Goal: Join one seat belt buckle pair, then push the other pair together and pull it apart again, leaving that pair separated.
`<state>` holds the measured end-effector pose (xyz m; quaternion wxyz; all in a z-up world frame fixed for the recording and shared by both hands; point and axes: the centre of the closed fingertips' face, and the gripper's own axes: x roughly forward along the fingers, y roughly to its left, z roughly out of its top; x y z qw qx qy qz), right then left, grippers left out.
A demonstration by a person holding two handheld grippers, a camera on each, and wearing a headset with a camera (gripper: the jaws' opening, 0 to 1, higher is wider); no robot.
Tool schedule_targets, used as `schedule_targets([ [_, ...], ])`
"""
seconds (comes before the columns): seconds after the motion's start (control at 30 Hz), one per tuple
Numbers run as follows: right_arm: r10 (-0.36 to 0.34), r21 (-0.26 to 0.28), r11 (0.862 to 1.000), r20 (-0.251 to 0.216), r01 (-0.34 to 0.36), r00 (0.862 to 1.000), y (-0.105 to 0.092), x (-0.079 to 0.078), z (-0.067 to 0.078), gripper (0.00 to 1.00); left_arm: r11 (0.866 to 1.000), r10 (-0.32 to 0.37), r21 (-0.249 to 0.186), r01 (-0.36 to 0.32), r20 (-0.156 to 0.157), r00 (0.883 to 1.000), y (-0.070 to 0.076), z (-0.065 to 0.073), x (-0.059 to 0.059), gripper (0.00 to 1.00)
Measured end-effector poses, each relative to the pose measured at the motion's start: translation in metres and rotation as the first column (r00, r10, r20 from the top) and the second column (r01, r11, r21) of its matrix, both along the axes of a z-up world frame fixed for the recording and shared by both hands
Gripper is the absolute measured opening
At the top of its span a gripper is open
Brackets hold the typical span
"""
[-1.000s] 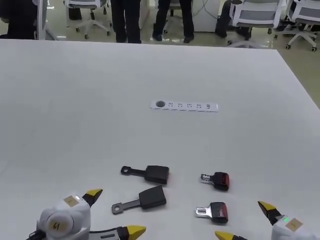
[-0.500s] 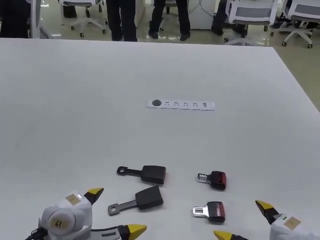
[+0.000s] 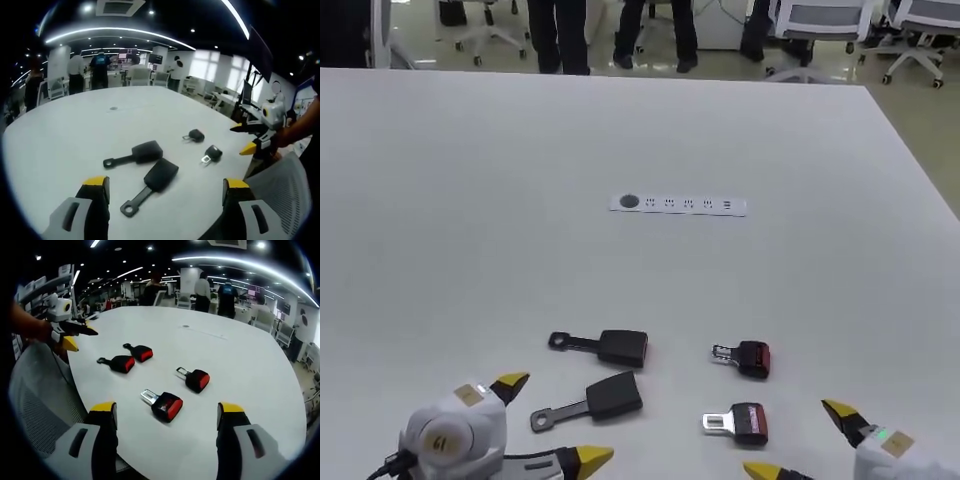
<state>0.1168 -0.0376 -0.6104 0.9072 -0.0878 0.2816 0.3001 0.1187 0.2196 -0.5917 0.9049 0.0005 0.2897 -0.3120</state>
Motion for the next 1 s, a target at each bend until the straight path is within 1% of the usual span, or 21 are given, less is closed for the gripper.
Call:
schedule_targets([
  [0.2, 0.012, 0.002, 1.0, -0.013, -0.012, 1.0, 0.001, 0.004, -0.006, 0.82, 1.0, -0.004, 0.009, 0.005, -0.008, 1.0, 0.0, -0.006, 0.004, 0.94],
  [0.4, 0.034, 0.001, 0.999, -0.028, -0.034, 0.999, 0.005, 0.01, -0.01, 0.81, 1.0, -0.014, 0.021, 0.015, -0.029, 0.999, 0.002, -0.014, 0.01, 0.94],
  [0.47, 0.045, 0.002, 0.999, -0.033, -0.045, 0.998, 0.007, 0.012, -0.012, 0.81, 1.0, -0.014, 0.024, 0.015, -0.035, 0.999, 0.002, -0.015, 0.012, 0.94],
  [0.53, 0.056, 0.0, 0.998, -0.037, -0.056, 0.998, 0.008, 0.014, -0.015, 0.8, 1.0, -0.016, 0.022, 0.016, -0.033, 0.999, -0.001, -0.012, 0.013, 0.94],
  [0.6, 0.063, 0.002, 0.998, -0.046, -0.063, 0.997, 0.01, 0.015, -0.016, 0.8, 0.999, -0.023, 0.032, 0.024, -0.031, 0.999, -0.001, -0.014, 0.014, 0.93],
  [0.7, 0.073, 0.006, 0.997, -0.056, -0.072, 0.996, 0.012, 0.017, -0.02, 0.79, 0.998, -0.036, 0.041, 0.038, -0.044, 0.998, -0.001, -0.02, 0.016, 0.92],
  [0.77, 0.083, 0.003, 0.997, -0.064, -0.083, 0.995, 0.012, 0.017, -0.024, 0.79, 0.998, -0.041, 0.05, 0.043, -0.046, 0.998, -0.001, -0.023, 0.018, 0.92],
  [0.87, 0.098, 0.006, 0.995, -0.069, -0.098, 0.993, 0.013, 0.018, -0.029, 0.78, 0.998, -0.045, 0.049, 0.048, -0.054, 0.997, -0.003, -0.027, 0.02, 0.92],
  [0.97, 0.116, 0.004, 0.993, -0.08, -0.116, 0.99, 0.014, 0.018, -0.035, 0.77, 0.997, -0.048, 0.057, 0.052, -0.066, 0.997, -0.007, -0.028, 0.022, 0.92],
  [1.0, 0.121, 0.005, 0.993, -0.085, -0.121, 0.989, 0.015, 0.019, -0.033, 0.77, 0.997, -0.049, 0.055, 0.053, -0.066, 0.997, -0.008, -0.029, 0.022, 0.92],
])
